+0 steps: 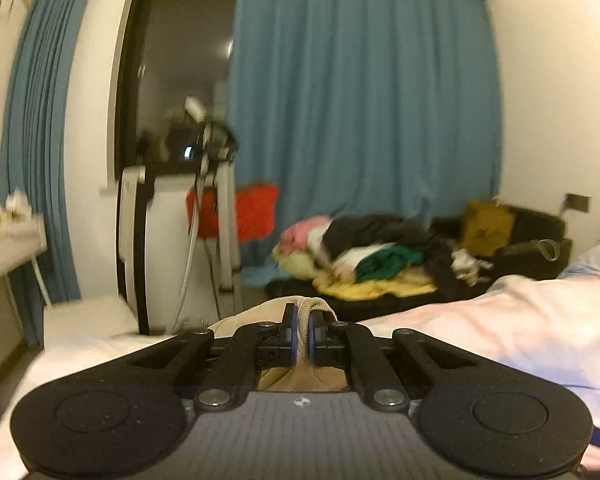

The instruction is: Fold clothes

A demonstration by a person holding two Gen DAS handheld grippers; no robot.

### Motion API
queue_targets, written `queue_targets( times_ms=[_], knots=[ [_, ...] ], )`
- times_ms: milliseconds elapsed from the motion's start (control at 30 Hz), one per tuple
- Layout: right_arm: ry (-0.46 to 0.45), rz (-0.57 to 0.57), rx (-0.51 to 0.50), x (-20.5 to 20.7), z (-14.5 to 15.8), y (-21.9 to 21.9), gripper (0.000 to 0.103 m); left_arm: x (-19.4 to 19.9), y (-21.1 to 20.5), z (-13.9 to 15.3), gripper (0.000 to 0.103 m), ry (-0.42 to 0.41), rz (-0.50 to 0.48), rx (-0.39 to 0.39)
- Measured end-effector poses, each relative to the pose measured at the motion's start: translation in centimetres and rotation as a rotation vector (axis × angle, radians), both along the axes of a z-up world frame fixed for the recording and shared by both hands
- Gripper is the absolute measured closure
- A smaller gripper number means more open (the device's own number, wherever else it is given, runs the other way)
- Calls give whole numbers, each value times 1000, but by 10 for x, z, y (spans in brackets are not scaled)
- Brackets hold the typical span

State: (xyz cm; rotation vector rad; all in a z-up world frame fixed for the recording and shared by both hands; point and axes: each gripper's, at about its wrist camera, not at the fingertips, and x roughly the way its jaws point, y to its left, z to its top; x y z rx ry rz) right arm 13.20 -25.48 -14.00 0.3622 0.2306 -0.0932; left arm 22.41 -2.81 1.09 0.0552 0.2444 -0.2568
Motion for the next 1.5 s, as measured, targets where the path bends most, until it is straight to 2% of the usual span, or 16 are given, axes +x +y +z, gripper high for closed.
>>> queue_targets(
  times_ms=[200,400,533,667,767,933,967,1000,1033,1100,1133,1200,1333,1400,1500],
  knots=[
    [0,58,-20,-36,20,10,0,-121,-9,-3,98,-82,-28,-32],
    [129,109,32,-52,25,27,0,-182,9,-4,98,-41,-17,-86],
    [196,140,50,-45,18,41,0,-191,32,-8,98,-9,3,-147],
    [243,161,40,-28,-1,53,0,-177,54,-9,98,20,23,-219],
    [271,183,53,-11,-17,58,0,-168,58,-12,98,33,35,-241],
    [261,220,100,20,-32,58,2,-151,62,-20,98,46,73,-277],
    [259,230,102,25,-35,58,16,-147,62,-23,98,51,80,-280],
    [267,235,95,29,-38,59,37,-144,62,-26,98,57,86,-282],
    [280,237,81,31,-40,59,45,-140,62,-29,98,62,93,-284],
    [296,235,109,32,-42,54,71,-136,63,-34,98,77,98,-294],
    [300,230,135,32,-42,51,75,-135,65,-36,98,86,97,-303],
    [277,199,123,26,-32,46,91,-135,67,-39,98,104,94,-320],
    [206,130,61,9,-2,37,95,-134,72,-46,98,141,87,-354],
    [144,91,22,-8,23,29,95,-135,74,-48,98,163,73,-372],
    [51,61,-88,-41,63,20,95,-144,69,-53,98,213,35,-380]
  ],
)
